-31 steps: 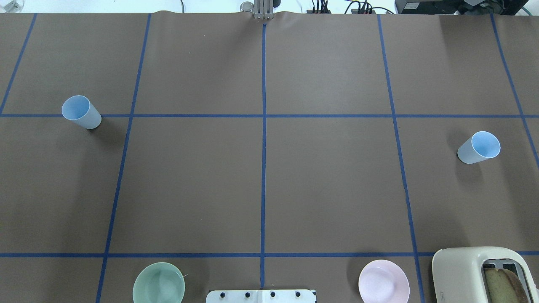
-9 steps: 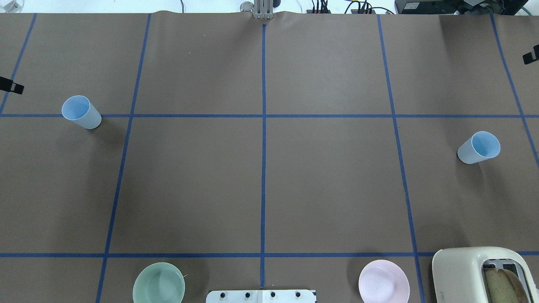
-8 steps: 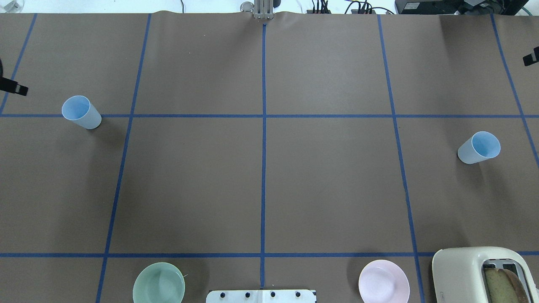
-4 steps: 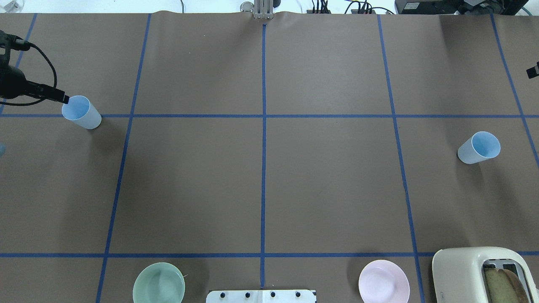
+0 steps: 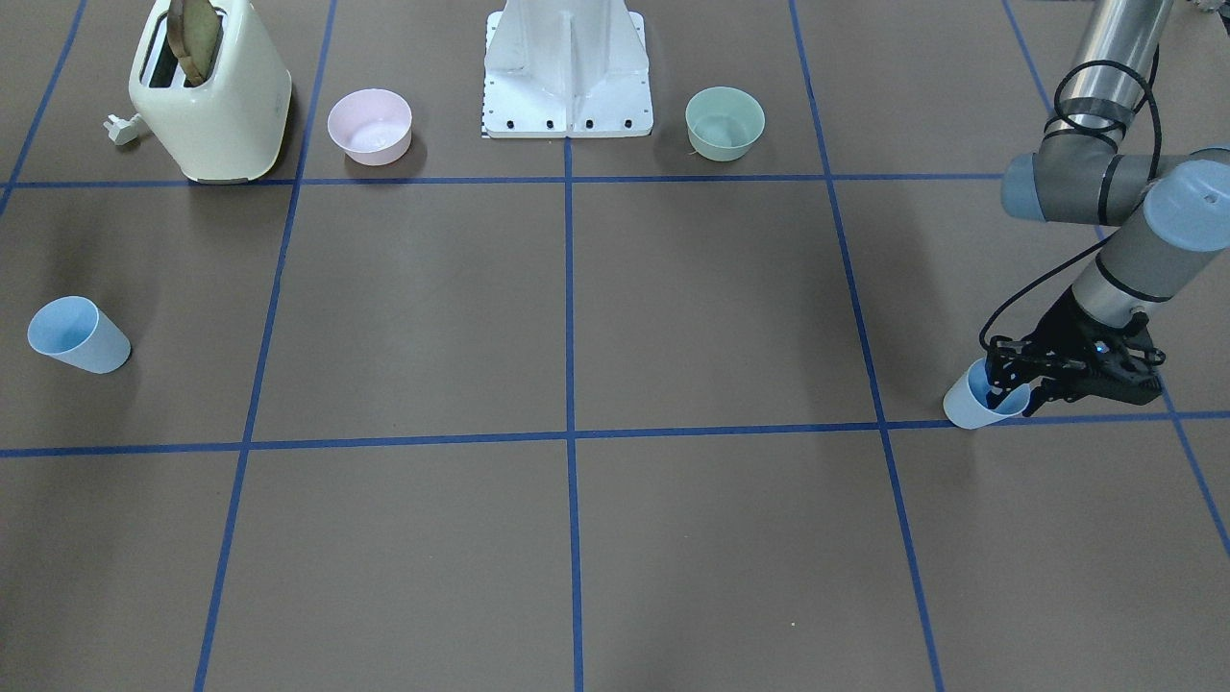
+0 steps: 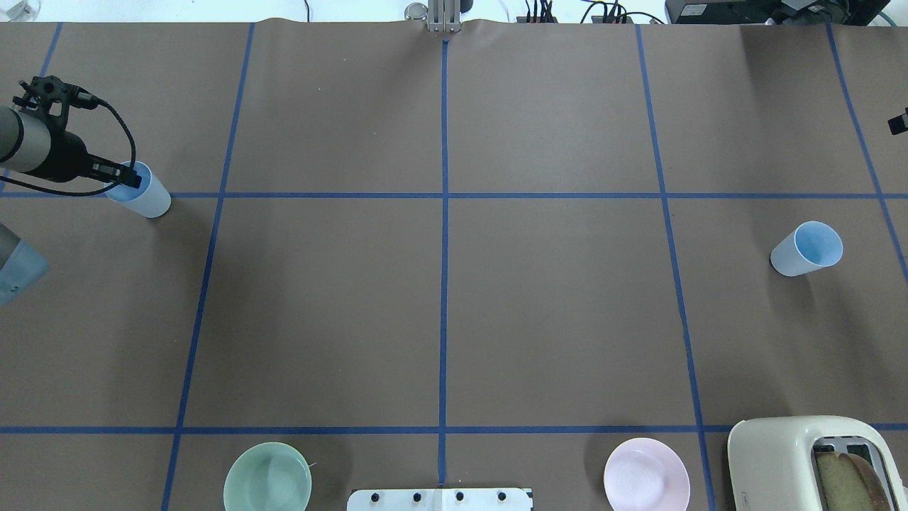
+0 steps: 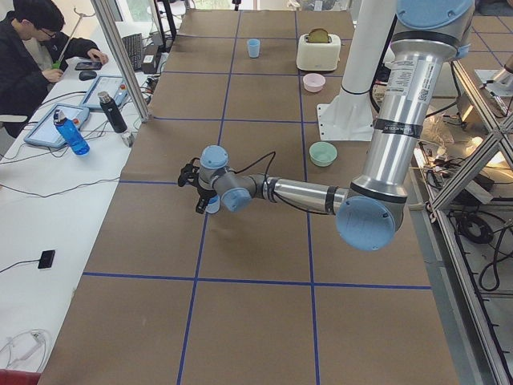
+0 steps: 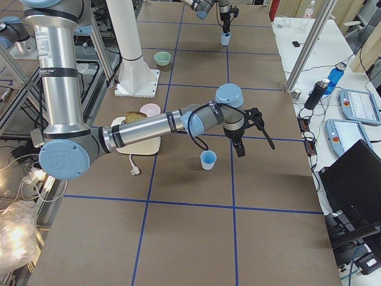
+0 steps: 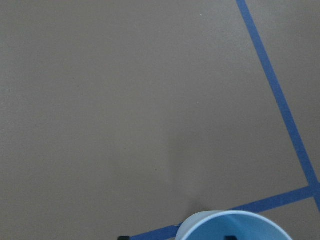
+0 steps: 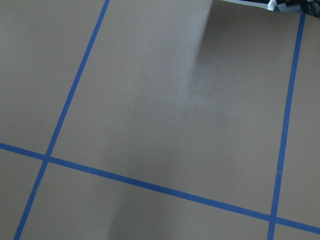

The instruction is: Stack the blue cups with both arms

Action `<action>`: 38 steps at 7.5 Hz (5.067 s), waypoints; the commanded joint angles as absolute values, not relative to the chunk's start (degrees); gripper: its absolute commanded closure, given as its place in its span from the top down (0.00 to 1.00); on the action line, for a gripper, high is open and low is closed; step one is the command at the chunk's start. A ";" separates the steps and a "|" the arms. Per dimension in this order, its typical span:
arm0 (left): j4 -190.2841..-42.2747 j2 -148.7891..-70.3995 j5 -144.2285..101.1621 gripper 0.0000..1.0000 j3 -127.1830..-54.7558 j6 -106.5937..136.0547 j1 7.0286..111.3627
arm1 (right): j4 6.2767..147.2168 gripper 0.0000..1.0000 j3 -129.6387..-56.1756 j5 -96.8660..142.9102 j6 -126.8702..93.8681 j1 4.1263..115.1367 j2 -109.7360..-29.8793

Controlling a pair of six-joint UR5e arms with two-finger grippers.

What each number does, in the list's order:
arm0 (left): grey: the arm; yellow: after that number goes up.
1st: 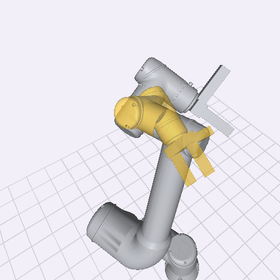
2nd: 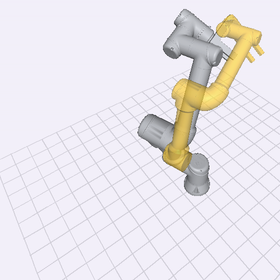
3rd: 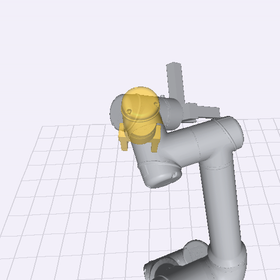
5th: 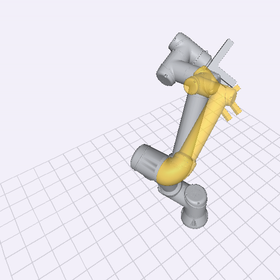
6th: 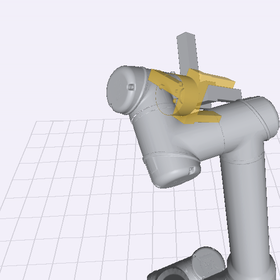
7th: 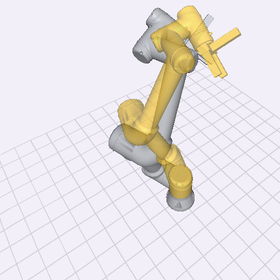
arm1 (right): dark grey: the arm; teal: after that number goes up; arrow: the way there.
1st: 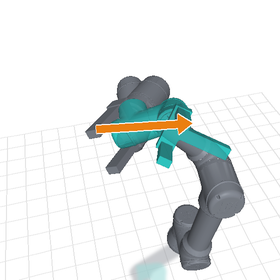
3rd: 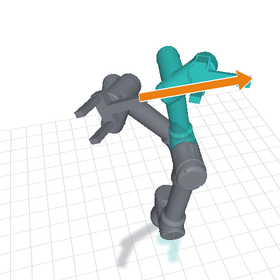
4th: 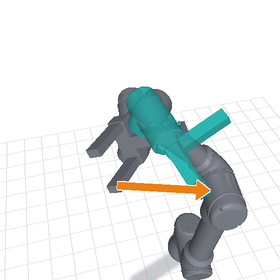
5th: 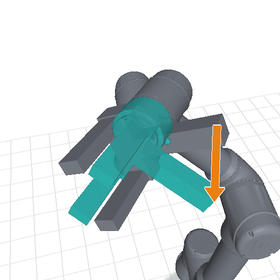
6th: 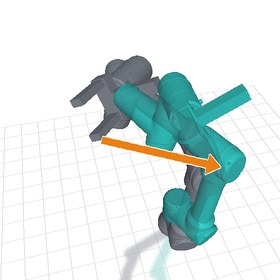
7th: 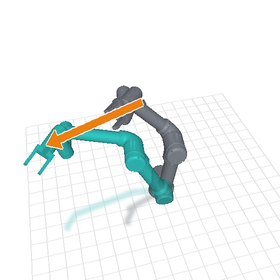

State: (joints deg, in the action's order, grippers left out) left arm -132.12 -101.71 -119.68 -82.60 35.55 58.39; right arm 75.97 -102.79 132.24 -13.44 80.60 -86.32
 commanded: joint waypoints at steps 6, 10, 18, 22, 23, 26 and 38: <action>-100.74 -115.79 -113.35 0.00 -105.03 55.64 48.15 | 74.97 1.00 -102.83 132.28 -13.80 80.60 -87.36; -93.86 -132.53 -97.77 0.00 -95.55 70.39 28.50 | 74.97 1.00 -102.74 132.28 -13.71 80.60 -87.54; -99.23 -132.01 -95.89 0.40 -91.85 69.79 24.35 | 74.97 1.00 -102.66 132.19 -13.71 80.60 -87.54; -98.44 -129.40 -98.07 0.99 -97.71 63.17 28.45 | 74.97 1.00 -102.66 132.19 -13.71 80.60 -87.71; -97.57 -125.29 -102.26 0.99 -101.30 56.75 33.09 | 74.88 1.00 -102.74 132.19 -13.62 80.60 -88.24; -91.16 -113.94 -121.50 0.99 -106.35 32.99 55.03 | 73.23 1.00 -102.92 132.45 -13.36 80.60 -90.07; -86.84 -94.57 -133.68 0.99 -88.51 -10.37 91.50 | 71.63 1.00 -95.83 130.78 -13.97 66.81 -90.81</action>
State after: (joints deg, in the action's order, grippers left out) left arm -86.82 -94.63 -133.59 -88.47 -10.32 91.51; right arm 71.78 -98.68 131.02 -13.80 68.32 -92.97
